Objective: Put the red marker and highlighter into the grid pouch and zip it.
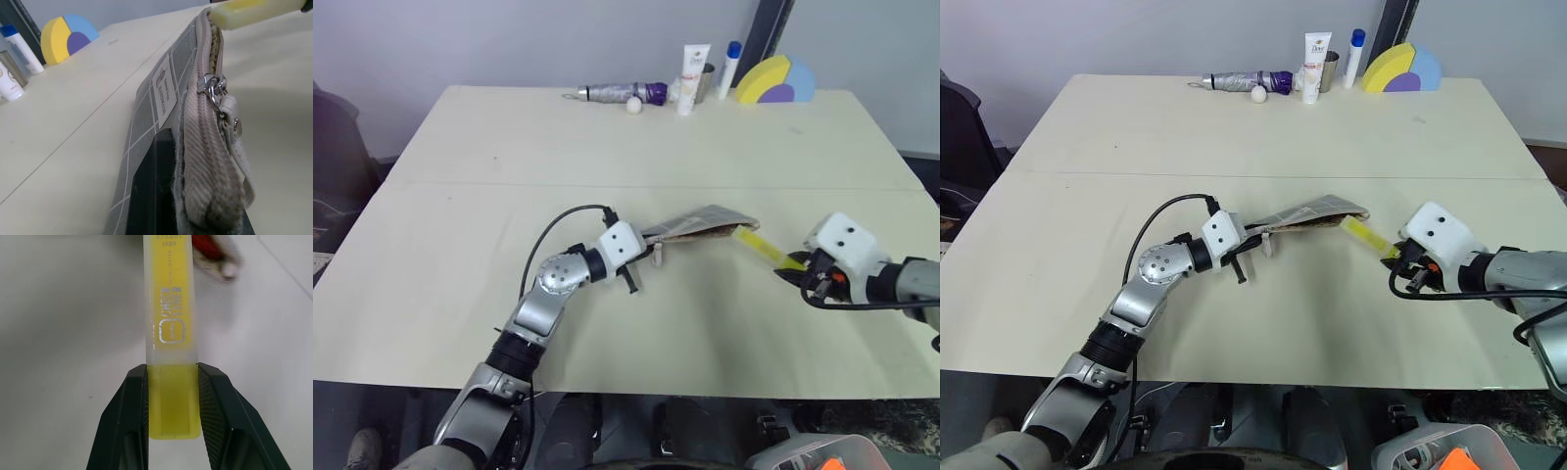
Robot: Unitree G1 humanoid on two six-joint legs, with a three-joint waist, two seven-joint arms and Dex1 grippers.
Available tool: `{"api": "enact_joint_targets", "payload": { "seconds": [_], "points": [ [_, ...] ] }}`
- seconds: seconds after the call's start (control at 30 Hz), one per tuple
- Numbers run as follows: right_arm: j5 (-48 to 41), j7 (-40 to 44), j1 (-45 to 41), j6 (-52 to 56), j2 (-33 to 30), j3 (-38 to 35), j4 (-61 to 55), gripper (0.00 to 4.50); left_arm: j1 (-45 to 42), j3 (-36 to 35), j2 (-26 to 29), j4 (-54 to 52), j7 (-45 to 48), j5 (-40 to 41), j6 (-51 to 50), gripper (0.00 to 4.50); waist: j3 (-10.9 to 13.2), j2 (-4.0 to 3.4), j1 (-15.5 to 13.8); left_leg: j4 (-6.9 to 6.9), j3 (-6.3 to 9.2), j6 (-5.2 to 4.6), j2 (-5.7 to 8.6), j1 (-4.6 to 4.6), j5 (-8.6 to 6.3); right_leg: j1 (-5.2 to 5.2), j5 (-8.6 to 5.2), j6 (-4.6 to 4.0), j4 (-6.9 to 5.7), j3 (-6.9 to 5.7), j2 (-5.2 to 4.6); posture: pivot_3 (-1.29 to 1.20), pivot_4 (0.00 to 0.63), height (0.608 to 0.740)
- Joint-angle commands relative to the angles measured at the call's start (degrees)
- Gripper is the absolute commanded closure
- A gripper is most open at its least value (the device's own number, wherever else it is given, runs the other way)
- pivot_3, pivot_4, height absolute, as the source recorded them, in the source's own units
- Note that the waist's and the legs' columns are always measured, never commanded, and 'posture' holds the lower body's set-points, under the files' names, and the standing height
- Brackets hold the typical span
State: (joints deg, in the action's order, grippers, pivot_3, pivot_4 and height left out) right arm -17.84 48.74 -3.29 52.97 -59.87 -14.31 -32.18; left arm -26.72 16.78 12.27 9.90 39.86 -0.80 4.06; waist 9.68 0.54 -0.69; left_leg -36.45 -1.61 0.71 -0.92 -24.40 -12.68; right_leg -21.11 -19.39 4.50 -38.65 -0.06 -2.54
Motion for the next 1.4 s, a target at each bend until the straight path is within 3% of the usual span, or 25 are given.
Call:
{"api": "enact_joint_targets", "payload": {
  "seconds": [0.03,0.33,0.63,0.83,1.0,1.23,1.27,1.4],
  "points": [
    [0.2,-0.1,-1.2,-1.0,-1.6,0.4,0.2,3.68,-0.2,0.6,0.0,-2.3,0.1,-0.4,1.6,4.5,0.0,0.0,0.0,0.0,0.0,0.0,0.0,0.0,0.0,0.0,0.0,0.0,0.0,0.0,0.0,0.0,0.15,0.74],
    [0.7,-0.7,-4.8,-0.4,-3.2,5.9,0.2,3.68,-0.5,3.1,2.4,-2.0,1.4,-3.8,6.5,4.5,0.0,-0.01,0.0,0.0,0.0,0.0,-0.01,0.0,0.0,-0.02,0.0,-0.01,0.0,0.0,-0.01,0.0,0.15,0.74],
    [4.4,2.0,-12.1,-3.7,-6.9,18.3,-2.3,3.68,-1.2,5.6,4.1,-0.9,2.8,-6.9,11.3,4.5,0.0,-0.02,0.1,0.01,-0.01,0.0,-0.01,-0.02,0.0,-0.05,0.0,-0.01,0.0,0.0,-0.03,0.0,0.15,0.74],
    [8.1,3.3,-18.9,-5.9,-4.5,27.1,-1.9,3.68,-1.4,6.8,4.4,-0.7,4.4,-7.6,12.6,4.5,0.0,-0.02,0.1,0.01,-0.01,0.0,-0.01,-0.03,0.0,-0.08,0.0,-0.01,0.0,0.0,-0.04,0.0,0.15,0.74],
    [8.6,4.7,-20.8,-5.8,-3.7,28.0,-1.2,3.68,-1.5,6.7,4.6,-0.7,4.7,-7.3,12.4,4.5,0.0,-0.02,0.1,0.0,-0.02,0.0,-0.02,-0.05,0.0,-0.1,0.0,-0.01,-0.01,0.0,-0.06,0.0,0.15,0.74],
    [3.7,6.1,-20.9,-4.2,-3.5,19.0,-1.5,0.41,-1.0,4.5,3.6,-1.3,4.5,-4.5,9.0,4.5,0.0,-0.02,0.0,-0.01,-0.02,-0.01,-0.01,-0.05,0.0,-0.08,0.0,-0.01,-0.01,0.0,-0.08,0.0,0.15,0.74],
    [1.1,7.2,-20.5,-3.5,-3.5,15.2,-1.7,0.11,-1.1,3.5,3.0,-1.7,4.4,-2.8,7.2,4.5,0.0,-0.02,0.0,-0.01,-0.02,-0.01,-0.01,-0.05,0.0,-0.07,0.0,-0.01,-0.01,0.0,-0.08,0.0,0.15,0.74],
    [-3.7,8.6,-18.9,-2.2,-3.9,7.6,-1.5,0.11,-1.7,0.8,1.0,-2.8,3.8,1.2,1.5,4.5,0.0,-0.02,0.0,-0.02,-0.01,-0.01,-0.01,-0.04,-0.01,-0.03,0.0,-0.01,0.0,-0.03,-0.08,0.0,0.15,0.74]
  ]
}}
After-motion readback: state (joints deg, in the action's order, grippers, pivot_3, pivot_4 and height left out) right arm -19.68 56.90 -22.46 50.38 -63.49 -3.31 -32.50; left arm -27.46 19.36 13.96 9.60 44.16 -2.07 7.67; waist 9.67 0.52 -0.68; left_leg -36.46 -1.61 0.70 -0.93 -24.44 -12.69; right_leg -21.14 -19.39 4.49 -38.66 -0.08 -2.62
